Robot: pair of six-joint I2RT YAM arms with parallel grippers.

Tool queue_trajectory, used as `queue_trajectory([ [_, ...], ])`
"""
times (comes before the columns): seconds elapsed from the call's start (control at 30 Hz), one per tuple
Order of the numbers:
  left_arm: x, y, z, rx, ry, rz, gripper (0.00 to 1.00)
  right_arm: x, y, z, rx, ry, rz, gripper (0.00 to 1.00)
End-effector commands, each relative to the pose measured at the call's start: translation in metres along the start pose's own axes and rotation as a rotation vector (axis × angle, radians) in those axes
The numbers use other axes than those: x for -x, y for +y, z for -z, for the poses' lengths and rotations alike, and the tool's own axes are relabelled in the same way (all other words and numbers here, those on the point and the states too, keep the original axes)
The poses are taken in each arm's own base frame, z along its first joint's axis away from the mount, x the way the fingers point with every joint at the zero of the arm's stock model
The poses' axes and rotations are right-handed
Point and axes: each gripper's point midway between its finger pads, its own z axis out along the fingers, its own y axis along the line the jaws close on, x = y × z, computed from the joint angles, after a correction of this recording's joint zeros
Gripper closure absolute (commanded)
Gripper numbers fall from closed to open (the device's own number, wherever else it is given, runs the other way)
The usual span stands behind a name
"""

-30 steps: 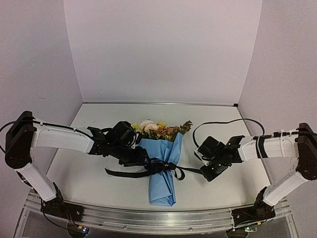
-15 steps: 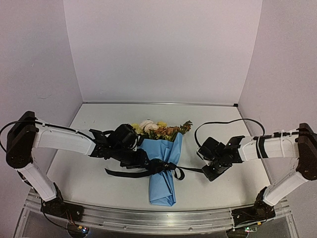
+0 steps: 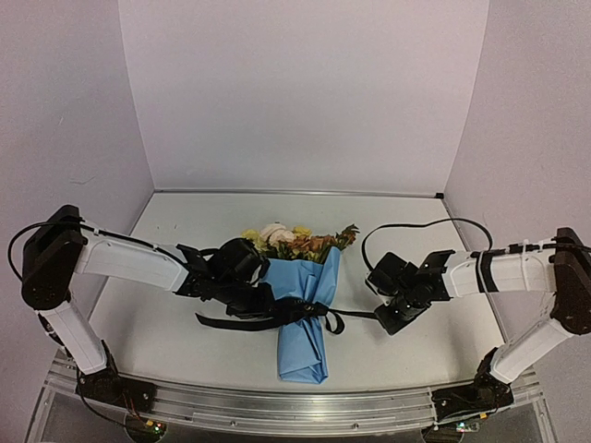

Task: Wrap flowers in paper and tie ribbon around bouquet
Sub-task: Tie the half-tied ribbon around the folded bouquet.

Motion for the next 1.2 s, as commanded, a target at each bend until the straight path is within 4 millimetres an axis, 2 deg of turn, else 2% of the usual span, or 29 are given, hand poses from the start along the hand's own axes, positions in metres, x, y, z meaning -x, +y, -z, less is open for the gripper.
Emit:
queue_trajectory([
  [0.0,0.021,-0.019,0.002,-0.027,-0.066,-0.012,0.84,0.014,0.002,0.006,-0.001,-0.021,-0.020,1.00],
  [0.07,0.026,-0.020,0.007,-0.022,-0.086,-0.015,0.95,0.016,0.002,0.007,0.000,-0.024,-0.021,1.00],
  [0.13,0.031,-0.024,0.014,-0.023,-0.108,-0.022,0.99,0.017,0.002,0.007,-0.001,-0.025,-0.021,1.00],
  [0.37,0.041,-0.024,0.030,0.014,-0.154,-0.076,1.00,0.023,0.003,0.012,0.012,-0.028,-0.052,1.00],
  [0.43,0.042,-0.024,0.031,0.023,-0.152,-0.092,1.00,0.025,0.004,0.016,0.021,-0.026,-0.062,0.92],
  [0.57,0.039,-0.028,0.030,0.014,-0.132,-0.121,1.00,0.028,0.003,0.024,0.031,-0.044,-0.096,0.68],
  [0.67,0.037,-0.032,0.029,-0.003,-0.119,-0.139,1.00,0.029,0.004,0.033,0.058,-0.065,-0.122,0.58],
  [0.73,0.036,-0.033,0.029,-0.008,-0.114,-0.149,1.00,0.029,0.010,0.039,0.106,-0.073,-0.143,0.57],
  [0.87,0.035,-0.036,0.029,-0.016,-0.107,-0.156,1.00,0.033,0.039,0.044,0.213,-0.072,-0.175,0.60],
  [0.97,0.034,-0.036,0.027,-0.017,-0.103,-0.159,1.00,0.040,0.061,0.037,0.238,-0.094,-0.166,0.61],
  [1.17,0.034,-0.038,0.029,-0.019,-0.099,-0.162,1.00,0.061,0.082,0.017,0.285,-0.118,-0.266,0.66],
])
